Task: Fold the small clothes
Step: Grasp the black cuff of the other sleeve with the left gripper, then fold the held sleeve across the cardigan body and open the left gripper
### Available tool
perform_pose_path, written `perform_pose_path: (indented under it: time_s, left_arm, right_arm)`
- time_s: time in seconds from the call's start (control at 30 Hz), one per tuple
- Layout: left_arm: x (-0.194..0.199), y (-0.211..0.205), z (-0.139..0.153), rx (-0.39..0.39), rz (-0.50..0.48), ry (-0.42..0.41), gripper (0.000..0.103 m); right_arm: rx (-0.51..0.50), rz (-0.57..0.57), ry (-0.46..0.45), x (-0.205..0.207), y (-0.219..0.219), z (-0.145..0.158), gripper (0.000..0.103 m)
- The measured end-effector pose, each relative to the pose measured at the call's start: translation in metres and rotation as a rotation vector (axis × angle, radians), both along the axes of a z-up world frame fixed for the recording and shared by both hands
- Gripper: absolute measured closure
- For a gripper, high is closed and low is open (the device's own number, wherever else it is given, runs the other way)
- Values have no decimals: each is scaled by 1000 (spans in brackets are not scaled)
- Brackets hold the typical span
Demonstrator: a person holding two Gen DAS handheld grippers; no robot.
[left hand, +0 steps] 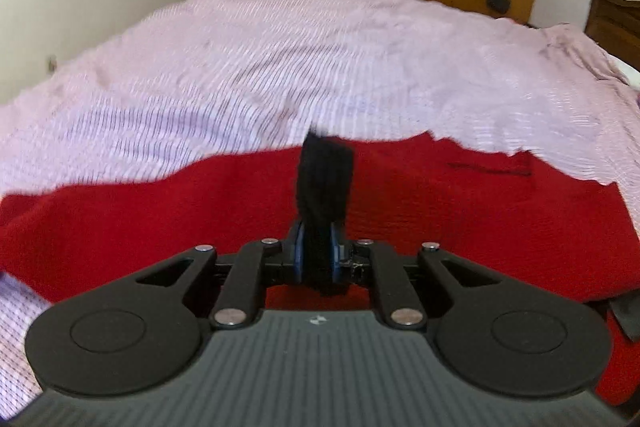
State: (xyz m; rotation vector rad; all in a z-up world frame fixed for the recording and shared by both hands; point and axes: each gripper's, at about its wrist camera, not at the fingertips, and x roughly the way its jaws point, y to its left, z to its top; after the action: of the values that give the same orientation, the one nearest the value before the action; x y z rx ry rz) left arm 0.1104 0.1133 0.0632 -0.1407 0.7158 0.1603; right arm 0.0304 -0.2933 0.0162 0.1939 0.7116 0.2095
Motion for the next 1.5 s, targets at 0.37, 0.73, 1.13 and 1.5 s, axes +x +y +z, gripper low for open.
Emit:
perform_pose_path:
  time_s: [0.37,0.73,1.13,1.5]
  left_arm:
    - [1,34,-10,-138,9,-1,61]
    - [37,28,-23,-121,12,-8,54]
    - [48,3,-40,-30,-10,-29,79]
    - [53,1,-49,0,-1,4,75]
  right_arm:
    - [-77,47,-32,44,4,25,19]
    - [67,-39,25,137,-13,0,20]
    - [78,-117,-79,156,-15,-9,87]
    - [22,-117,17,171,-10,-32,81]
